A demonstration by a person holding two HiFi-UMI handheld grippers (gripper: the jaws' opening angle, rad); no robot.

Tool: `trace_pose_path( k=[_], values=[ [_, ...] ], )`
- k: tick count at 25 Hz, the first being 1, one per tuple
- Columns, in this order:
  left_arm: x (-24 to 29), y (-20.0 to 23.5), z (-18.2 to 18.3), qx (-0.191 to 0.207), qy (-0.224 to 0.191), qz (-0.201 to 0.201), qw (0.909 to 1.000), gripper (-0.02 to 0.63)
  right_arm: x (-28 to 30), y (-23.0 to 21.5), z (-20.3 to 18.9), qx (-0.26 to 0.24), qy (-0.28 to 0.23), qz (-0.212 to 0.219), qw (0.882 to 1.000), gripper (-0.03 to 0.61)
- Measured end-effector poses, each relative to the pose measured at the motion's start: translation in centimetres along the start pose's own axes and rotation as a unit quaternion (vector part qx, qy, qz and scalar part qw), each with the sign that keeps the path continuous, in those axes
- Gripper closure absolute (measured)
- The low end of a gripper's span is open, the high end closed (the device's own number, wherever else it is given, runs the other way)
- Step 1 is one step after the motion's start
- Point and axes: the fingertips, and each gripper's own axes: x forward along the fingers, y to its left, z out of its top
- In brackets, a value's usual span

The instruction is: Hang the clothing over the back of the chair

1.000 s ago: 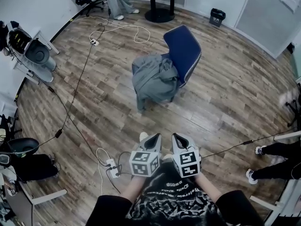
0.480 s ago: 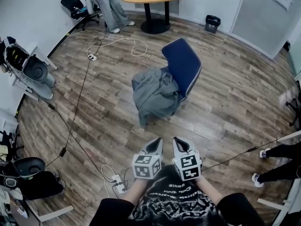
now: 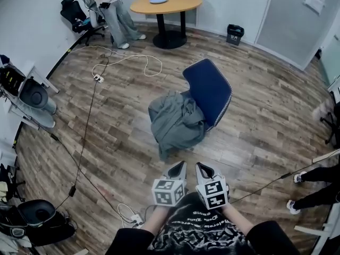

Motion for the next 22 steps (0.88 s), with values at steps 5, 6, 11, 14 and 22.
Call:
trace_pose_path(
  k=[5,6,11,14,22],
  values=[
    [1.4,2.1,2.1,0.027,0.008,-0.016,0.9995,0.604,3.0,0.2,1.8,0.005,-0.001,-0.011,1.0,0.574],
    [1.6,2.5,2.5,0.031,0.009,-0.019,0.9993,0.604,3.6,0.3,2.2,0.006,-0.003,-0.012,1.0,0.574],
    [2.1,5.0,4.1,0.04,0.008,-0.024,0.9989,0.604,5.9,0.8,2.8,0.014,0.006,-0.019,1.0,0.574],
    [2.3,6.5,4.7,0.037,0.007,-0.022,0.999,0.604,7.1,1.3,3.2,0.022,0.008,-0.019,1.0,0.574],
    [1.9,8.3,6.5,0.042,-0.006,-0.027,0.9987,0.604,8.9,1.9,3.8,0.033,0.017,-0.02,0.999,0.574]
  ],
)
